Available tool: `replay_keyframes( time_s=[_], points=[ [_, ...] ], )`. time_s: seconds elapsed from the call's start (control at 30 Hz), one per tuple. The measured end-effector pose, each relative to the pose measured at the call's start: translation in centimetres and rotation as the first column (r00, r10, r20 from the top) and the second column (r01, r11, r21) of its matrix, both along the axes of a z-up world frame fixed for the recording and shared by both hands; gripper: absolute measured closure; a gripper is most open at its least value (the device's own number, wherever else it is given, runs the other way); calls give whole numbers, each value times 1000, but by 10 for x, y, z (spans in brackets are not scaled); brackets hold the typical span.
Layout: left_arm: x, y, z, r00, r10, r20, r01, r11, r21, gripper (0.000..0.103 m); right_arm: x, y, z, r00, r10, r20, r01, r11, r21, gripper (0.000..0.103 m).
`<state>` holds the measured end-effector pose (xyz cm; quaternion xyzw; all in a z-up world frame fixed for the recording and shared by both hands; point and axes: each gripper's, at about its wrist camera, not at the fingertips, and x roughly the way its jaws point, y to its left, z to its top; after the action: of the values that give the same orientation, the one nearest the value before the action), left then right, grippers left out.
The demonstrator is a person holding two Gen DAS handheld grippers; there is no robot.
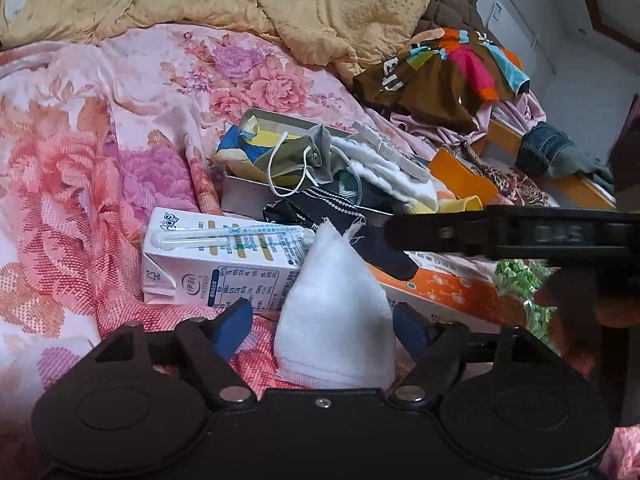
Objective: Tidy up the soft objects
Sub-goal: 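Close the left gripper on the white cloth while the right closes on the black striped sock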
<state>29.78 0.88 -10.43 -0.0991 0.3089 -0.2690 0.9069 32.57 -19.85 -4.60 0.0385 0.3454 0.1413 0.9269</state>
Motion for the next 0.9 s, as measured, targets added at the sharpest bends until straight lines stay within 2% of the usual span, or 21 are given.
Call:
replay_keyframes(
  time_s=[0.2,0.3,0.37,0.6,0.7,0.73,0.8,0.9],
  points=[
    [4,2,-4,1000,-10,-11,10,999,-31,34,25,5,-3,996,56,-64,-58,998,-29,5],
    [5,3,-6,1000,-2,-15,1,999,-41,45,39,6,-5,991,65,-113,-65,998,-2,9],
    [5,5,-8,1000,-3,-21,2,999,-52,58,47,7,-6,988,61,-143,-61,998,7,11],
    [5,10,-13,1000,5,-25,-8,995,-104,74,62,14,-6,983,64,-170,-67,998,-12,26],
    [4,12,-14,1000,13,-23,-16,993,-116,78,66,17,-5,983,67,-173,-73,997,-30,40],
    [3,12,-15,1000,15,-23,-18,993,-120,80,67,18,-5,982,78,-173,-85,996,-30,49],
    [4,13,-16,999,19,-26,-23,991,-131,83,69,20,-4,977,108,-184,-112,994,-10,55],
    [4,14,-17,999,26,-28,-30,989,-144,84,69,26,-2,973,142,-181,-148,989,-22,73]
  ],
)
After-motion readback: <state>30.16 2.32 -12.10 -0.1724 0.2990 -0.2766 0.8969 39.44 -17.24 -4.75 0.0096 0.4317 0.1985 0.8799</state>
